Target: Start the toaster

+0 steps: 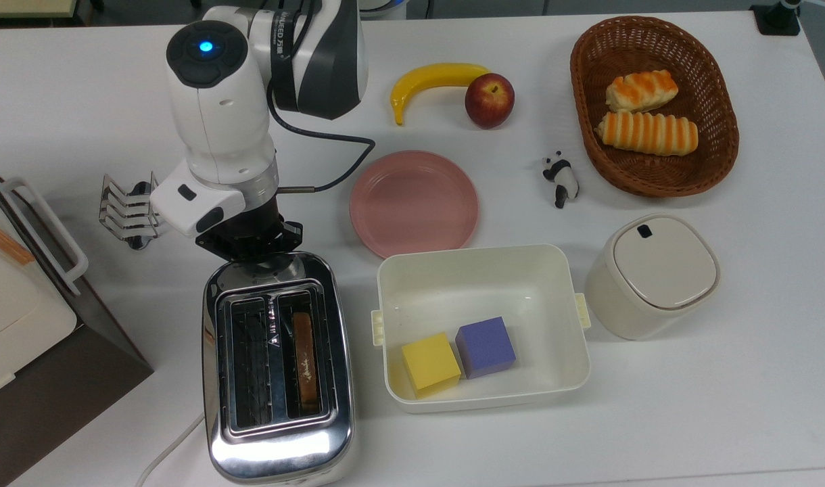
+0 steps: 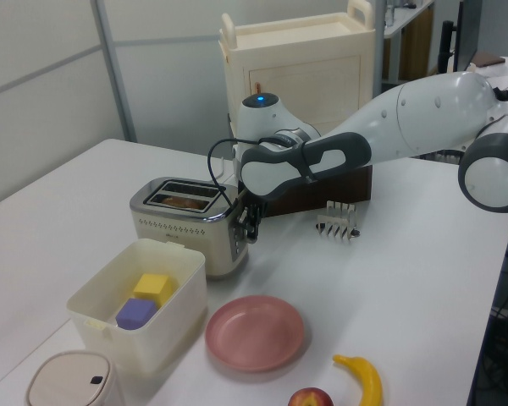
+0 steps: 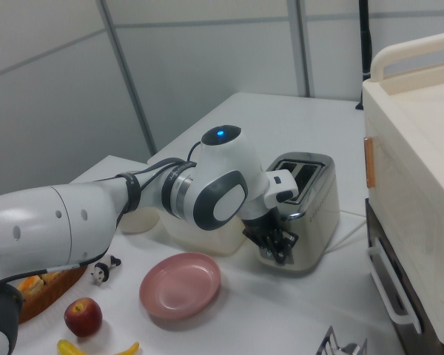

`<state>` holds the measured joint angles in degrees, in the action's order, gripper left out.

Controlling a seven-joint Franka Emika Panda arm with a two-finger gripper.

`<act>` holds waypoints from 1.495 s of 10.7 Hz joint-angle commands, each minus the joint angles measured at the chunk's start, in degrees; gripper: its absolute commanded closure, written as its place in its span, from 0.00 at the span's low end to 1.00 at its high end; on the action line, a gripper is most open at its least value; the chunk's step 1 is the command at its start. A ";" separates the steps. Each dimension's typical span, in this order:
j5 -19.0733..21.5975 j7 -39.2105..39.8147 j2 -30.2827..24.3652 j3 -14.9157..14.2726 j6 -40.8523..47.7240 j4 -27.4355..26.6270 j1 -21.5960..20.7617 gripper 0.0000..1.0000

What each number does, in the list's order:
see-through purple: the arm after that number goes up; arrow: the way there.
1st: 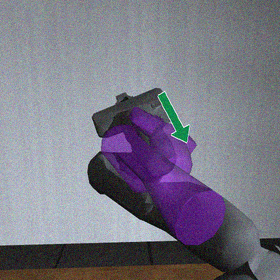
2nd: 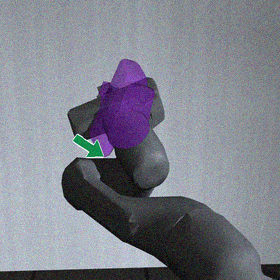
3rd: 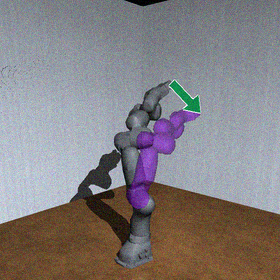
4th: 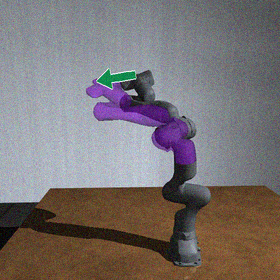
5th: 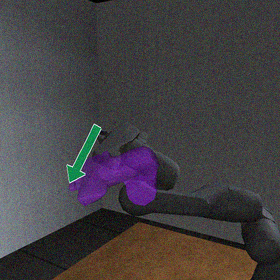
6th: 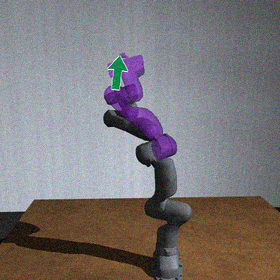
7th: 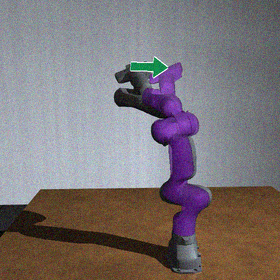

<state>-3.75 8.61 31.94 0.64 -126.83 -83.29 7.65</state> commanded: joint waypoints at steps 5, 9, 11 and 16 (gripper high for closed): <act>0.32 0.88 -3.01 -0.55 0.87 -0.83 -0.54 1.00; 0.59 0.70 -7.59 -0.55 11.56 2.50 -0.88 1.00; 0.76 0.62 -9.43 -0.29 17.38 4.36 -0.97 1.00; 0.24 -0.35 -17.77 0.15 31.35 4.01 -3.78 1.00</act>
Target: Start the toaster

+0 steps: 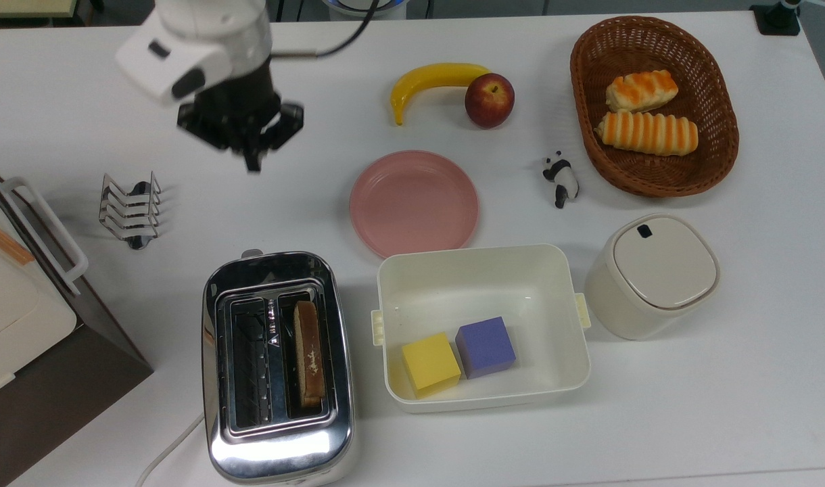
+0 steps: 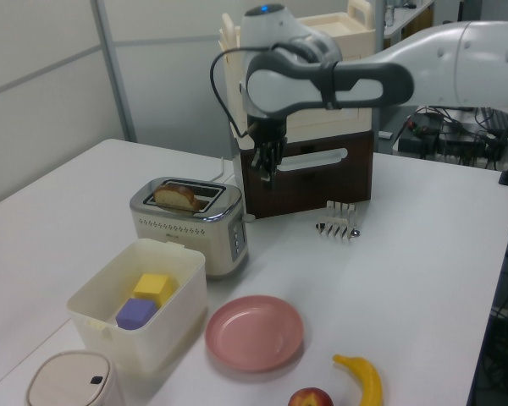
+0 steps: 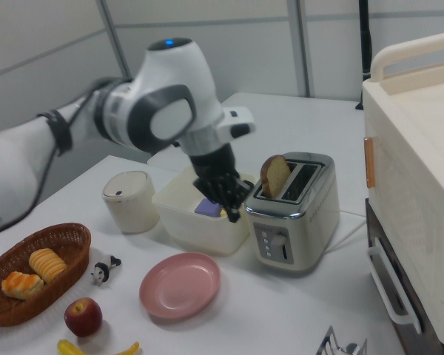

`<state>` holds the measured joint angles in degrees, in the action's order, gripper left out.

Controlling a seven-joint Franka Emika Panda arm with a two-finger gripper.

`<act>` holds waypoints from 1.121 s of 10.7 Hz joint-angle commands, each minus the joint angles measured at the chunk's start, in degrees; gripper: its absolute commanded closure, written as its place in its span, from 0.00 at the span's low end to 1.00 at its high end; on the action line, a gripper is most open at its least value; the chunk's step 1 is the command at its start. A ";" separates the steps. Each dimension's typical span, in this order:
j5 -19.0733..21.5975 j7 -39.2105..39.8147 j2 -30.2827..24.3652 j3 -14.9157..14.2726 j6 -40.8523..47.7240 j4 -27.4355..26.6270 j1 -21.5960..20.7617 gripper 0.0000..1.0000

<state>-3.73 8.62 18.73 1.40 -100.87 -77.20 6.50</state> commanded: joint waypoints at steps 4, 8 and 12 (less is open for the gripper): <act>-0.75 -0.36 -7.56 -0.60 11.57 -2.52 -4.83 1.00; -0.93 0.52 -9.23 -0.52 12.80 -2.61 -4.92 0.14; -1.37 0.08 -9.32 -0.78 12.89 -2.61 -5.10 0.00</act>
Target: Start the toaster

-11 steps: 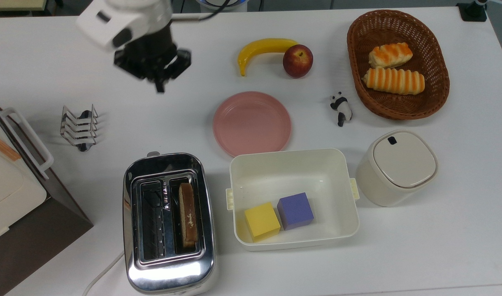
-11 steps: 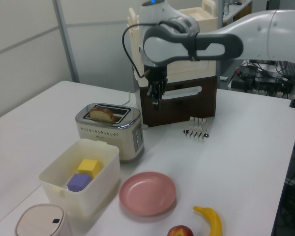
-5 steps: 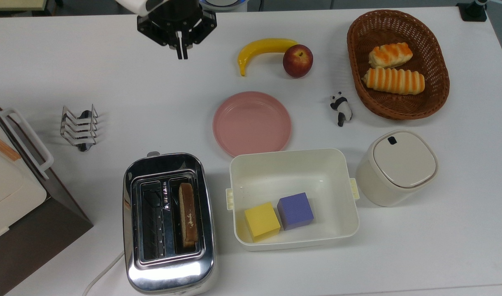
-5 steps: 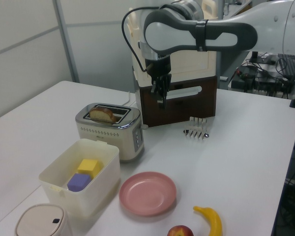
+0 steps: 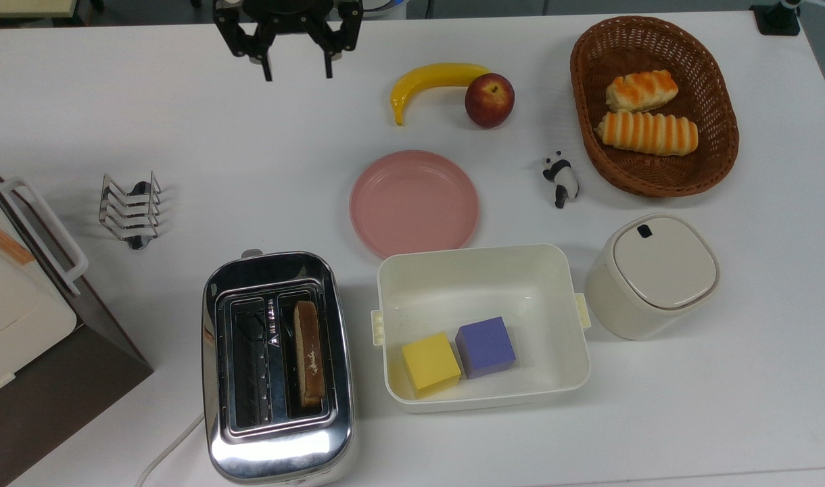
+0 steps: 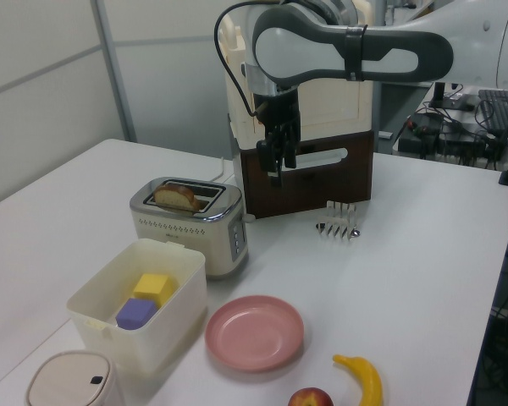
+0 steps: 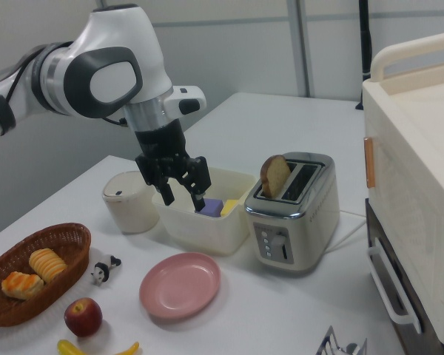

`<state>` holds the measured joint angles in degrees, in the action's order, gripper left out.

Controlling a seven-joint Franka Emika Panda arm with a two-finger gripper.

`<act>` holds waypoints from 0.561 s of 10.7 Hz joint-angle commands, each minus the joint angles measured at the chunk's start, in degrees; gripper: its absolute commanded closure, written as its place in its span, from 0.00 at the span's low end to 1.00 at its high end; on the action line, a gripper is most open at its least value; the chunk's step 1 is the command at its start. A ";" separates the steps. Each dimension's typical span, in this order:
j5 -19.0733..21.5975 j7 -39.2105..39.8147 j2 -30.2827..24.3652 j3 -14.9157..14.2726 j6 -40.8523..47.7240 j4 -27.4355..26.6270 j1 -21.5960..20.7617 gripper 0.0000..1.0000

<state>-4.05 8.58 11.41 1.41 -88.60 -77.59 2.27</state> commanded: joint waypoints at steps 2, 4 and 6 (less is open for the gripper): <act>-1.05 0.47 -2.00 -1.06 0.54 -2.12 -0.69 0.00; -3.14 0.04 -2.00 -0.62 0.54 -2.56 -1.30 0.00; -4.39 -0.67 -2.09 -0.62 0.62 -2.91 -1.92 0.00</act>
